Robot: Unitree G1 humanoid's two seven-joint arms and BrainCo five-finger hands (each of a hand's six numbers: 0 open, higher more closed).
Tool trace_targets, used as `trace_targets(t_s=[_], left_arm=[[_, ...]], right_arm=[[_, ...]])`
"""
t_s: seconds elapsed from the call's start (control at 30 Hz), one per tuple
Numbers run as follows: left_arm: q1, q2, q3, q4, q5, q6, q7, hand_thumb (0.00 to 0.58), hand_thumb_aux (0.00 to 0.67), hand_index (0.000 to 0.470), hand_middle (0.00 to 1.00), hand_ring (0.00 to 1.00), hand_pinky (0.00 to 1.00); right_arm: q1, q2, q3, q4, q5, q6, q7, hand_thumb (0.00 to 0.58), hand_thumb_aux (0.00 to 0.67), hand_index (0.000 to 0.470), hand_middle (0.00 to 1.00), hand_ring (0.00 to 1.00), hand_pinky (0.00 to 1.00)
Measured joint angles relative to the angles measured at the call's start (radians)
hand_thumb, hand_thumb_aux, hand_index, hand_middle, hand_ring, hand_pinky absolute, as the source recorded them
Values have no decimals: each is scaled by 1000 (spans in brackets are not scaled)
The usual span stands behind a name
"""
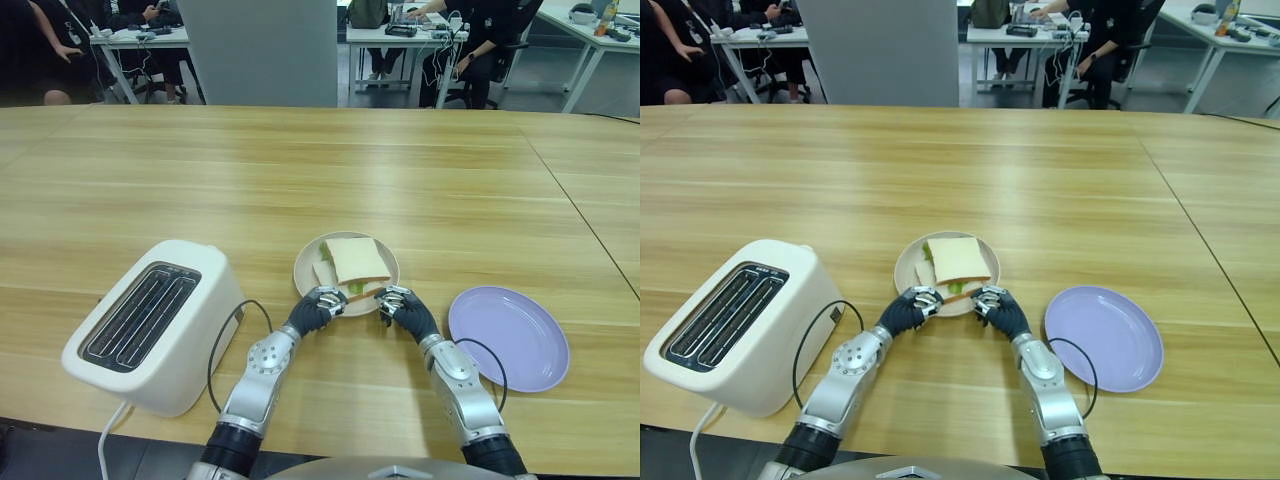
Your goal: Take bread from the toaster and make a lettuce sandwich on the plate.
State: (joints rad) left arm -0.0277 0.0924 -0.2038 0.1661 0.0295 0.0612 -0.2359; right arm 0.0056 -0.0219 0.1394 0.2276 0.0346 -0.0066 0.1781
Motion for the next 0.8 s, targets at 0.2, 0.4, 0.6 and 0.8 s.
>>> trace_targets(t_s=[0.2,0.4,0.6,0.8], left_arm=[[-34,-21,18,79,-6,-62,9,580,670,460,847,847,847],[13,-20,28,47,-10,-95,8,580,670,460,827,827,827],[187,-15,28,-176,-48,-96,-7,452,355,244,753,753,753],[462,-36,-26,-514,-134,-98,-14,0,0,0,522,522,522]], right_arm=[[-54,27,-28,83,0,-40,-7,580,670,460,690,690,690],[-63,43,-40,93,4,-55,-6,580,670,460,690,690,690],[60,57,-22,-97,27,-42,6,553,525,361,655,655,655],[338,34,36,-445,56,2,24,0,0,0,0,0,0]])
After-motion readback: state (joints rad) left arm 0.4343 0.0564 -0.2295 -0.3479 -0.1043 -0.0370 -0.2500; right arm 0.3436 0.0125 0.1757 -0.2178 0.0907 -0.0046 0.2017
